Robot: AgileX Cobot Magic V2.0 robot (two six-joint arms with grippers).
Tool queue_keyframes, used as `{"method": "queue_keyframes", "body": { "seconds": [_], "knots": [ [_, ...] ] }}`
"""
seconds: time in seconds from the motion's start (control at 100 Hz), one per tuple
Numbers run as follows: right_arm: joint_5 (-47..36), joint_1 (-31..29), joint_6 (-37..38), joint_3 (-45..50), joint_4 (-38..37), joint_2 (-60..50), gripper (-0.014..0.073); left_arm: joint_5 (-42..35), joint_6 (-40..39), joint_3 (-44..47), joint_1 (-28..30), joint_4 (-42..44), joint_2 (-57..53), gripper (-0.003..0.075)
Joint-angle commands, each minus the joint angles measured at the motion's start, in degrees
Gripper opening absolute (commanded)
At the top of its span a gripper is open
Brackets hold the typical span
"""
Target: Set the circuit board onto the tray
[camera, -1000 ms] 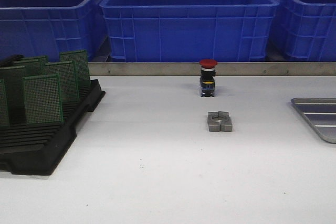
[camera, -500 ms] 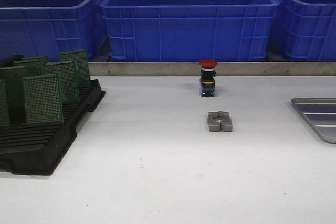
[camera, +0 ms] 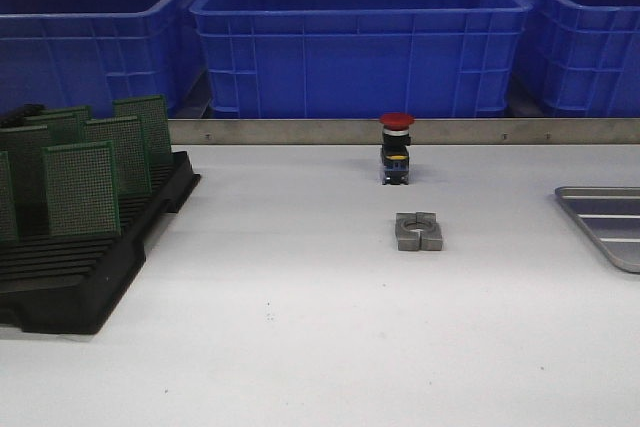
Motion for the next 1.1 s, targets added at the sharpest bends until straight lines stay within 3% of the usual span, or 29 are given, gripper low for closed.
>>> {"method": "queue_keyframes", "body": {
  "seconds": [0.0, 0.23, 0.3, 0.37, 0.54, 0.61, 0.89, 1.09],
  "knots": [
    [-3.98, 0.01, -0.13, -0.78, -0.60, -1.29, -0.0069, -2.71, -0.01, -2.13, 0.13, -0.32, 1.72, -0.0018],
    [-3.98, 0.01, -0.13, -0.78, -0.60, -1.29, -0.0069, -2.28, 3.63, -2.13, 0.13, -1.88, 3.44, -0.0012],
    [-3.98, 0.01, -0.13, -0.78, -0.60, -1.29, -0.0069, -2.28, 4.77, -2.13, 0.13, -2.78, 3.44, 0.0029],
    [-3.98, 0.01, -0.13, -0.78, -0.60, -1.29, -0.0069, -2.28, 4.77, -2.13, 0.13, -2.78, 3.44, 0.0113],
    [-3.98, 0.01, -0.13, -0.78, -0.60, -1.29, -0.0069, -2.61, 4.77, -2.13, 0.13, -2.78, 3.44, 0.0452],
    [-3.98, 0.01, -0.13, -0.78, -0.60, -1.29, -0.0069, -2.89, 4.77, -2.13, 0.13, -2.78, 3.44, 0.0537],
    [-3.98, 0.01, -0.13, -0.78, -0.60, -1.29, -0.0069, -7.21, 6.11, -3.28, 0.13, -4.19, 3.90, 0.0547],
    [-3.98, 0.01, -0.13, -0.78, -0.60, -1.29, -0.0069, -4.07, 21.12, -10.18, 0.13, -7.36, 9.54, 0.0547]
  ]
}}
